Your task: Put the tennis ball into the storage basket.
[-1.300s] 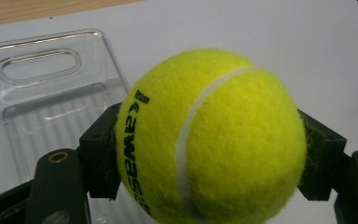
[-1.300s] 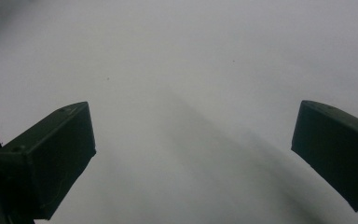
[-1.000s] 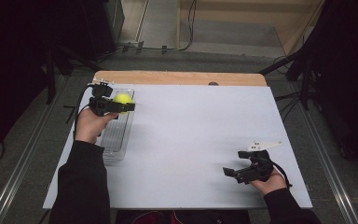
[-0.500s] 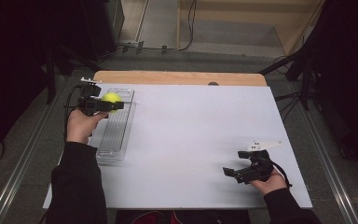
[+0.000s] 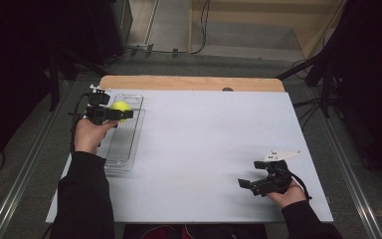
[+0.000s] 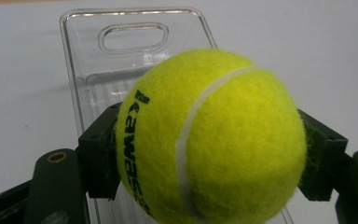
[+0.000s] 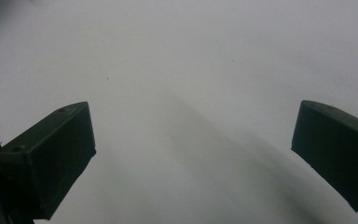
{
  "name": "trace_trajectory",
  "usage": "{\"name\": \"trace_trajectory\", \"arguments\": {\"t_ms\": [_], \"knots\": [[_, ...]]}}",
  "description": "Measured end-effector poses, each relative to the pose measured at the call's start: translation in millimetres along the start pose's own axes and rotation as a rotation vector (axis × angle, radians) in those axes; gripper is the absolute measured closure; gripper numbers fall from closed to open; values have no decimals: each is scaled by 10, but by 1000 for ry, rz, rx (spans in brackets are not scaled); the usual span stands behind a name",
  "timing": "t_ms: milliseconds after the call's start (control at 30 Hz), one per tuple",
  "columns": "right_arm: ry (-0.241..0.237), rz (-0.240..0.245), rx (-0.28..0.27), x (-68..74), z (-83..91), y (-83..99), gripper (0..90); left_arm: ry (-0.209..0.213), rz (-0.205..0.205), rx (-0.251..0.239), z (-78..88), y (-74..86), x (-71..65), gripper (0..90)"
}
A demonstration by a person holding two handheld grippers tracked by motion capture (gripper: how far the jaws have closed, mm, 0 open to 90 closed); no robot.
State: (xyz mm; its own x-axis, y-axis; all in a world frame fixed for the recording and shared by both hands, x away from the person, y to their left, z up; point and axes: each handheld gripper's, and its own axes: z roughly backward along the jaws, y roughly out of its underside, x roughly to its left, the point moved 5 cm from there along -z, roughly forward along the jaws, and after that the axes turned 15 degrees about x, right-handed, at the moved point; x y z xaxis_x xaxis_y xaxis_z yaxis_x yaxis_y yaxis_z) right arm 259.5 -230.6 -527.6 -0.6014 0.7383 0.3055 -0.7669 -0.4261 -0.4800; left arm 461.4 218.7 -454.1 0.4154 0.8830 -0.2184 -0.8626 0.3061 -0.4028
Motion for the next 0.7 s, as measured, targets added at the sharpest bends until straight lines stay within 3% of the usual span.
{"name": "trace_trajectory", "arguments": {"t_ms": [167, 333, 700], "knots": [[0, 1, -1, 1, 1, -1, 0, 2, -16, 14, -42, 2, -13, 249], [0, 1, -2, 1, 3, -1, 0, -7, 0, 7, -19, -13, -13, 199], [-1, -2, -2, -3, 3, -3, 0, 83, -42, -35, 99, -50, -207, 201]]}}
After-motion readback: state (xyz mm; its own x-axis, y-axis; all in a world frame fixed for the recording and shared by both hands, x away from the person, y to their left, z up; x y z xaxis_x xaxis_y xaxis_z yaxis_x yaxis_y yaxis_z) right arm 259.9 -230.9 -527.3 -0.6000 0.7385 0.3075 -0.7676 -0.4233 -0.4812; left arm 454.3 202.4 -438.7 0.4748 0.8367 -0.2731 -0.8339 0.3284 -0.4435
